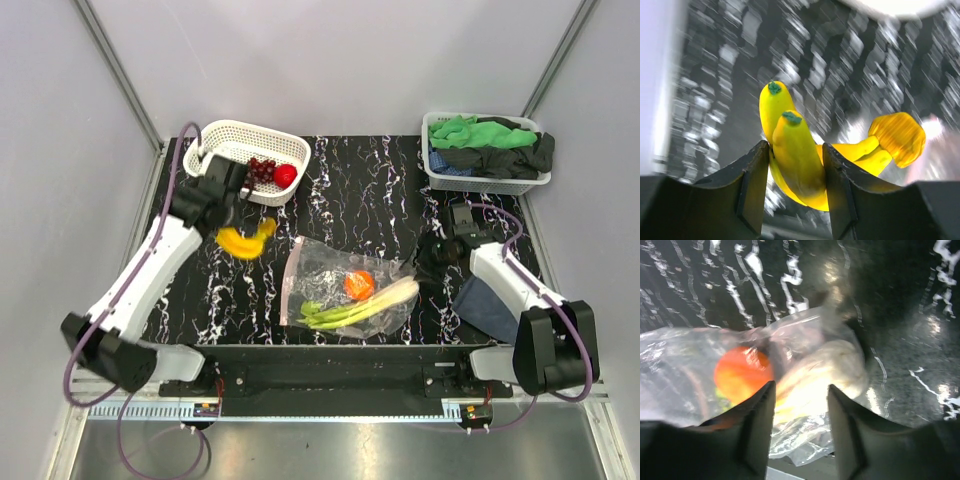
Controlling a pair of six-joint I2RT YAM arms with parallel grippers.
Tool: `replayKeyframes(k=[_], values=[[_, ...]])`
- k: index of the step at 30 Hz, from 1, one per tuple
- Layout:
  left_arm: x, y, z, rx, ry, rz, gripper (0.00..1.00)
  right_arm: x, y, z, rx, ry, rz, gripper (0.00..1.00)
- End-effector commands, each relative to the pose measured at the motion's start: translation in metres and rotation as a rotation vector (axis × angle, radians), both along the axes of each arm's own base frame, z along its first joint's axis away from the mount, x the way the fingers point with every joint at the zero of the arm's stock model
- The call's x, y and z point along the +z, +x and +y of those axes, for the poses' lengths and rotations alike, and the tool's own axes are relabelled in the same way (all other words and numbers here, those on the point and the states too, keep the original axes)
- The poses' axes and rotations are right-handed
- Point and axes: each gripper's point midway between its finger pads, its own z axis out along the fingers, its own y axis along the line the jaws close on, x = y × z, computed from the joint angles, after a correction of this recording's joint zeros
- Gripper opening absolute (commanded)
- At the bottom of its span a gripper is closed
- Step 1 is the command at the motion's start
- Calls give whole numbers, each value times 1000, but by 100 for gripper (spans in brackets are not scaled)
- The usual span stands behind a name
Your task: Open the zip-top bag and remove the fake food
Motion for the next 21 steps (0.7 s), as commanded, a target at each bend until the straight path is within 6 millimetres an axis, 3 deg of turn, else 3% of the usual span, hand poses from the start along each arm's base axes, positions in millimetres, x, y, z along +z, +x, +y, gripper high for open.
replayKeyframes(k=[1,2,3,4,7,8,9,10,11,13,15,16,17,18,20,21], values=[[42,50,56,143,232,-114,0,22,16,7,66,20,-50,60],[44,59,59,146,229,-120,0,23,18,9,79,26,-52,66],[58,73,63,172,196,-171,0,21,18,10,88,27,-40,68],[50,86,63,183,187,-157,0,23,19,10,101,23,-34,70],[58,124,56,163,44,-224,0,28,22,14,138,36,-29,75],[49,139,55,171,24,-216,0,30,22,14,147,34,-31,75],[63,155,59,189,-30,-271,0,35,25,15,157,36,-42,77],[65,167,59,203,-82,-288,0,37,23,16,179,35,-40,78],[48,185,60,214,-109,-260,0,39,24,16,189,34,-45,78],[62,216,71,254,-190,-336,0,45,25,17,209,40,-53,79],[42,247,87,302,-274,-332,0,49,26,20,219,52,-59,79],[51,259,86,333,-353,-372,0,50,25,21,228,60,-59,80],[52,272,107,371,-396,-414,0,55,25,22,229,62,-74,80],[32,286,106,375,-445,-397,0,57,26,21,227,61,-82,81],[24,307,113,410,-518,-453,0,63,25,21,230,62,-101,83],[8,315,118,430,-535,-444,0,64,25,22,230,64,-106,84]])
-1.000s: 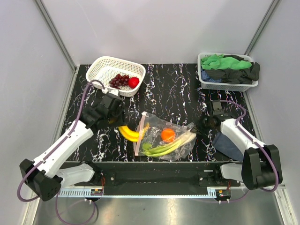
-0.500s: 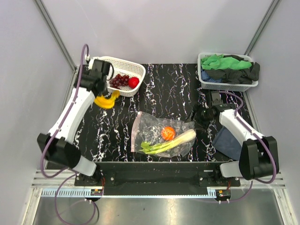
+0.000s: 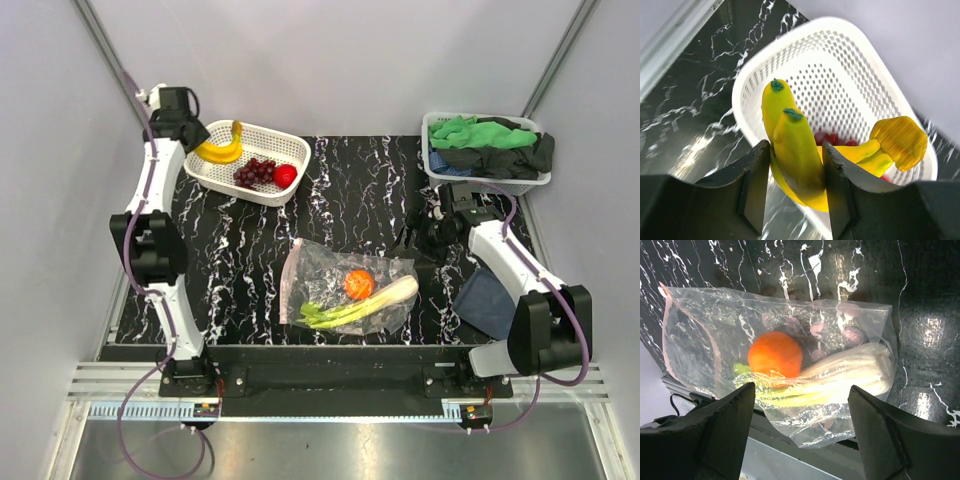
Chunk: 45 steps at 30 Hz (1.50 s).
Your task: Open the zip-top bag and remove the fake food
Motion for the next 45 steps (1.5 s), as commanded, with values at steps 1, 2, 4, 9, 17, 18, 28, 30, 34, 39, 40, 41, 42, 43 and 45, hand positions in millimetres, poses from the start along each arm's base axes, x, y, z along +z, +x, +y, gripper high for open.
replayKeyframes(k=[1,2,4,9,17,18,28,30,34,39,40,41,42,43,45], values=[[4,56,5,34,-217,-212,0,24,0,4,28,28,-58,84],[1,66,4,17,-233,-250,0,28,0,4,25,35,-66,85],[-22,76,2,18,-297,-243,1,32,0,4,13,42,-74,85],[-40,95,-7,5,-363,-282,48,41,-6,0,-35,46,-104,87],[-30,65,-1,-16,-243,-237,98,49,-19,10,73,95,-133,89],[-8,56,-2,-32,-228,-259,98,55,-19,12,98,101,-147,91],[27,-93,-113,-410,-96,-151,86,80,-47,68,373,15,-189,100],[-1,-137,-147,-559,-152,-77,81,79,-45,77,363,18,-185,100],[-34,-222,-185,-785,-345,46,85,83,-37,85,335,52,-202,100],[-56,-296,-208,-968,-519,118,86,92,-49,98,355,143,-183,100],[-67,-305,-209,-970,-550,149,86,91,-53,99,368,147,-183,100],[-68,-312,-218,-1014,-609,160,86,85,-60,101,386,141,-170,99],[-71,-315,-222,-1011,-661,173,85,82,-64,101,404,132,-173,100],[-78,-316,-225,-1013,-683,176,82,81,-68,101,410,127,-179,100],[-85,-316,-230,-1009,-731,192,81,73,-78,101,428,108,-174,100]])
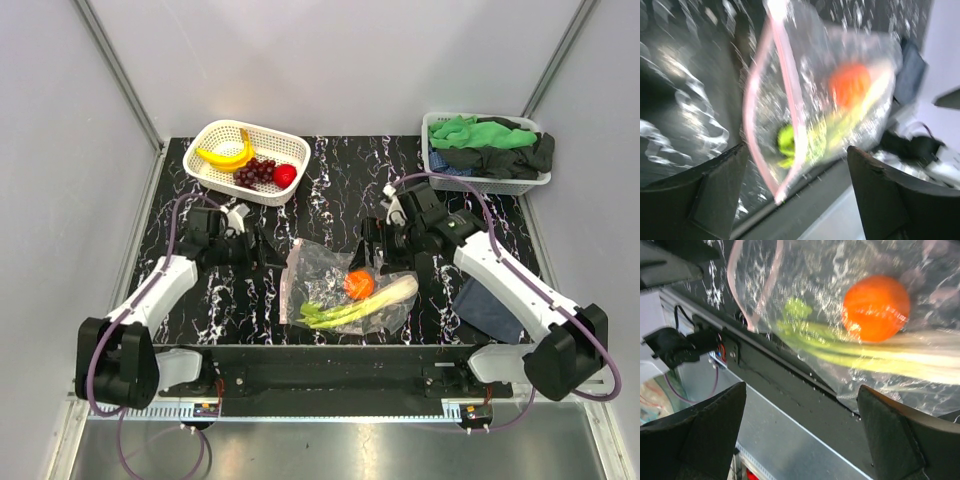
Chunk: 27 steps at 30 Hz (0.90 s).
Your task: Open the zip-top bag and remove the fake food
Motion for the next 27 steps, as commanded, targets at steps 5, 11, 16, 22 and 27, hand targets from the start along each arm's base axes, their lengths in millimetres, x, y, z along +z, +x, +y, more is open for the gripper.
replayKeyframes(k=[5,11,16,22,27], values=[[8,7,-39,-131,-249,0,75,4,-38,13,62,30,-38,100],[-15,18,-56,-112,-324,115,71,-3,-55,26,84,29,-28,90],[-5,15,-62,-91,-344,111,43,-5,-59,36,97,14,-30,77],[50,-8,-93,-69,-331,-15,12,2,-63,54,132,19,-84,66],[84,-19,-118,24,-362,-28,0,27,-64,63,122,81,-191,73]])
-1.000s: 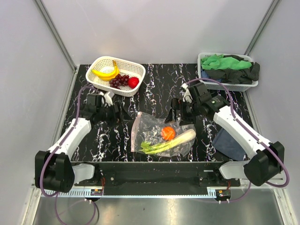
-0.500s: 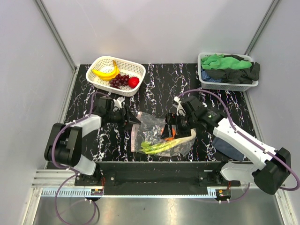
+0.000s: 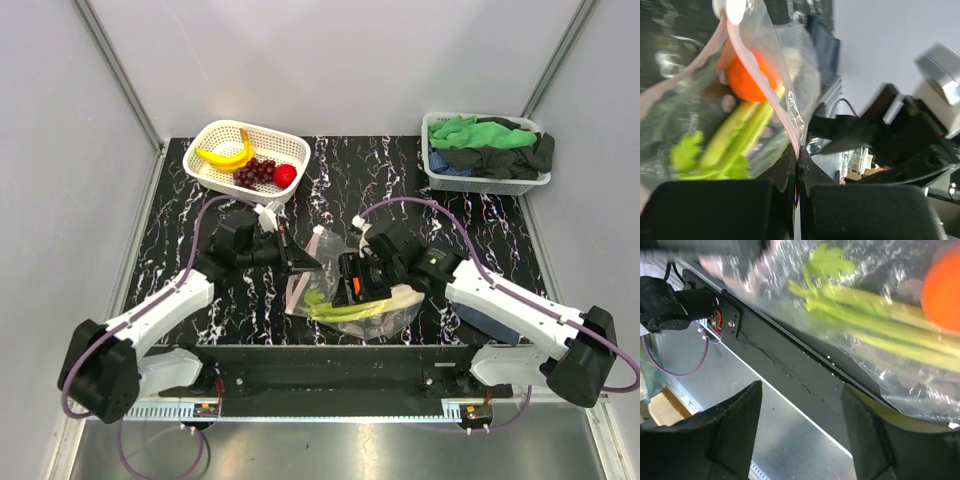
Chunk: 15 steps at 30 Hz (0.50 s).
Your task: Open the zip-top bag and remove the fake food
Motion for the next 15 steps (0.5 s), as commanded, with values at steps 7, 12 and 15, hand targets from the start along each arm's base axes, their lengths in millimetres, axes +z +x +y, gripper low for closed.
replayKeyframes(k=[7,12,15], values=[[73,-4,-66,184,-81,27,0,80,12,12,-96,266,-259,86],[96,5,-70,377,-50,39,0,79,9,14,-128,292,-261,87],[104,5,-78,417,-76,105,0,71,12,14,-167,242,-284,86]])
